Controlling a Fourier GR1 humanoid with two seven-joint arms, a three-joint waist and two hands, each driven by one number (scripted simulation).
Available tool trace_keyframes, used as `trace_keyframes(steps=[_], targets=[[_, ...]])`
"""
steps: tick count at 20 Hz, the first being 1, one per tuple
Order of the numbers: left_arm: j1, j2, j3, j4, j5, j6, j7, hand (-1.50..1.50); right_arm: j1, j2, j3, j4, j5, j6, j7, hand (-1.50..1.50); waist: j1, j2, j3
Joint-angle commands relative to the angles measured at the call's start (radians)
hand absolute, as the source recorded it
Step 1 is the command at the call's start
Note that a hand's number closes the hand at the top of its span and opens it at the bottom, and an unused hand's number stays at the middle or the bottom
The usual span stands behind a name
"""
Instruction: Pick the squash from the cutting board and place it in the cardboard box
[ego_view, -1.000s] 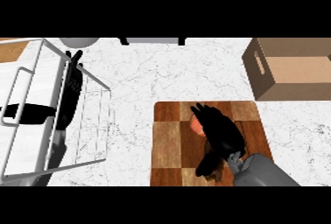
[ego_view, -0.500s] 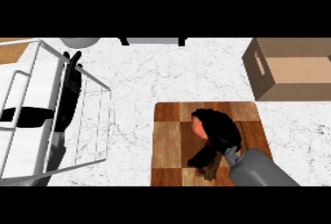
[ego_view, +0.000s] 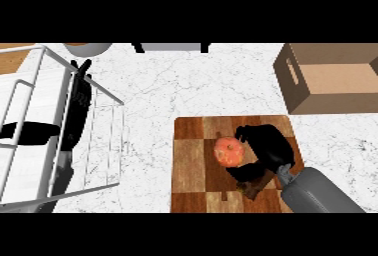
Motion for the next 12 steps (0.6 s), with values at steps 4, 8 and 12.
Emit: trace_keyframes(steps=[4, 8, 12], targets=[[0.041, 0.02, -0.122, -0.015, -0.022, -0.097, 0.073, 0.0, 0.119, -0.344, -0.162, -0.016, -0.101, -0.075, -0.378, 1.5, -0.04, 0.012, 0.008], [0.058, 0.028, -0.129, -0.028, -0.02, -0.1, 0.081, 0.0, 0.162, -0.406, -0.256, 0.031, -0.119, -0.201, -0.517, 1.5, -0.028, 0.012, 0.008], [0.075, 0.011, -0.133, 0.02, -0.029, -0.099, 0.029, 0.0, 0.17, -0.443, -0.331, -0.023, -0.132, -0.251, -0.527, 1.5, -0.033, 0.012, 0.005]])
